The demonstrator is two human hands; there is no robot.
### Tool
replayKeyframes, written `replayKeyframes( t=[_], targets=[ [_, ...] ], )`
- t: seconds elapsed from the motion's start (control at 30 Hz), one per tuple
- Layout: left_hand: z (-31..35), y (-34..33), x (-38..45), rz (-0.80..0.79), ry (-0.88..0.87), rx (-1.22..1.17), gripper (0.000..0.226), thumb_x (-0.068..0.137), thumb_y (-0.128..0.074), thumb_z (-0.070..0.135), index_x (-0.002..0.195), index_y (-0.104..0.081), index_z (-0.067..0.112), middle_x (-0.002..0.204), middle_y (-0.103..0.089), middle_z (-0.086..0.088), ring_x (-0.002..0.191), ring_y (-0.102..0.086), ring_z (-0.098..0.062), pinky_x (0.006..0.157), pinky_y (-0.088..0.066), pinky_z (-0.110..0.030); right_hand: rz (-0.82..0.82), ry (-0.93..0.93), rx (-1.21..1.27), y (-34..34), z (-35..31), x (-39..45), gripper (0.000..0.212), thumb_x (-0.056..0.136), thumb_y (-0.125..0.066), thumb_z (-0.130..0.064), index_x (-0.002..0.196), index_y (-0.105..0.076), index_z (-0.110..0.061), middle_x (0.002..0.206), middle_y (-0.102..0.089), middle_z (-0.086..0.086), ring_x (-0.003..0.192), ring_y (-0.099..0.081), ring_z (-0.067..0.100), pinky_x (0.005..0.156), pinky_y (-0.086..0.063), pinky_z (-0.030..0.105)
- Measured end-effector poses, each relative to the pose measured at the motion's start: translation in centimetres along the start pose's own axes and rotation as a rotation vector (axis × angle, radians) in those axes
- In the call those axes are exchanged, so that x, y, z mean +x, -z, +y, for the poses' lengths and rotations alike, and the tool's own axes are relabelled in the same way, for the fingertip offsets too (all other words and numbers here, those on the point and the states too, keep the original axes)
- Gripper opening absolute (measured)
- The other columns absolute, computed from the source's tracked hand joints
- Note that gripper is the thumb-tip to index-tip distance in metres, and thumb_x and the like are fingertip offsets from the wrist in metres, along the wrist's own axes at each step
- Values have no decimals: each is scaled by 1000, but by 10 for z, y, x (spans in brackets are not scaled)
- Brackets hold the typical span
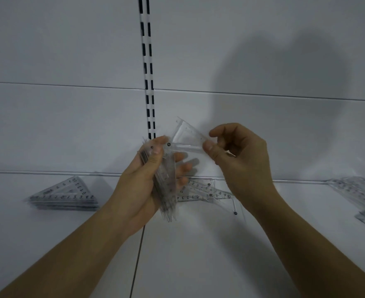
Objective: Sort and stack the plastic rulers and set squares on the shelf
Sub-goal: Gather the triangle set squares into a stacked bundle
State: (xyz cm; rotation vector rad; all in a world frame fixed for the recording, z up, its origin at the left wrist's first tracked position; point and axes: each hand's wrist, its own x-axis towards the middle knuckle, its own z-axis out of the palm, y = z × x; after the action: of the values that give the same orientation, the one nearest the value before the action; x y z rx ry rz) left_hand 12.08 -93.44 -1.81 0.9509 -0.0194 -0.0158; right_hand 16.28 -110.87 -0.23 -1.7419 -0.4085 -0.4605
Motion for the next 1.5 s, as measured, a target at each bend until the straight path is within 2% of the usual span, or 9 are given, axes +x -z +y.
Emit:
replayKeyframes(
  t=[0.17,0.27,0.33,0.4,0.53,0.83,1.17,1.4,1.5],
  targets=[
    [1,3,-2,13,-50,69,38,98,-50,3,134,-55,13,116,-71,-18,103,-71,-34,81,-60,-47,-311,146,-525,0,4,-7,26,83,-66,-5,99,-65,-26,76,-53,-10,69,-52,6,63,-46,17],
    [-2,5,-1,22,-99,170,37,93,-55,-3,127,-59,11,105,-76,-12,92,-75,-27,67,-61,-34,-271,-42,-311,-3,3,-6,16,78,-56,-5,78,-54,-21,71,-56,0,64,-57,18,64,-56,39],
    [-4,7,1,48,-151,258,38,87,-63,-1,123,-63,12,105,-76,-10,95,-74,-26,73,-61,-35,-189,-152,-130,-3,1,-3,3,73,-48,-9,72,-49,-12,69,-57,8,65,-60,29,68,-56,56],
    [-5,9,2,51,-181,331,47,78,-71,6,124,-65,14,111,-74,-10,103,-71,-28,86,-58,-40,-121,-265,72,-3,-3,-2,7,68,-45,-8,72,-41,-4,62,-48,9,57,-58,27,67,-55,55],
    [-8,9,3,17,-186,319,52,72,-72,6,123,-65,13,106,-73,-14,90,-73,-23,69,-58,-27,-139,-431,316,-9,-5,-5,22,86,-39,9,77,-37,-11,59,-40,4,48,-53,28,57,-50,40],
    [-15,7,1,20,-266,467,46,94,-61,9,132,-58,35,116,-71,-4,94,-72,-26,66,-60,-38,-374,-176,284,-17,-14,-16,17,96,-58,1,86,-44,4,65,-62,10,56,-66,29,63,-59,51],
    [-6,4,1,68,-84,228,27,98,-56,12,119,-67,26,85,-60,-10,54,-48,-16,43,-41,-24,-212,-129,272,-19,-12,-15,19,94,-63,-3,90,-47,6,85,-56,28,61,-71,31,59,-60,48],
    [-15,3,-2,31,-312,702,28,96,-58,4,117,-61,22,95,-71,-8,81,-68,-38,61,-60,-50,-241,98,70,-25,-3,-23,26,82,-78,-4,77,-52,-7,67,-55,7,62,-58,31,56,-55,45],
    [-13,4,-4,-41,-235,561,30,96,-59,6,120,-61,24,108,-71,-6,92,-72,-27,67,-60,-34,-153,61,26,-24,0,-21,24,84,-75,-9,77,-52,-8,66,-57,11,61,-60,34,55,-52,52]
  ],
)
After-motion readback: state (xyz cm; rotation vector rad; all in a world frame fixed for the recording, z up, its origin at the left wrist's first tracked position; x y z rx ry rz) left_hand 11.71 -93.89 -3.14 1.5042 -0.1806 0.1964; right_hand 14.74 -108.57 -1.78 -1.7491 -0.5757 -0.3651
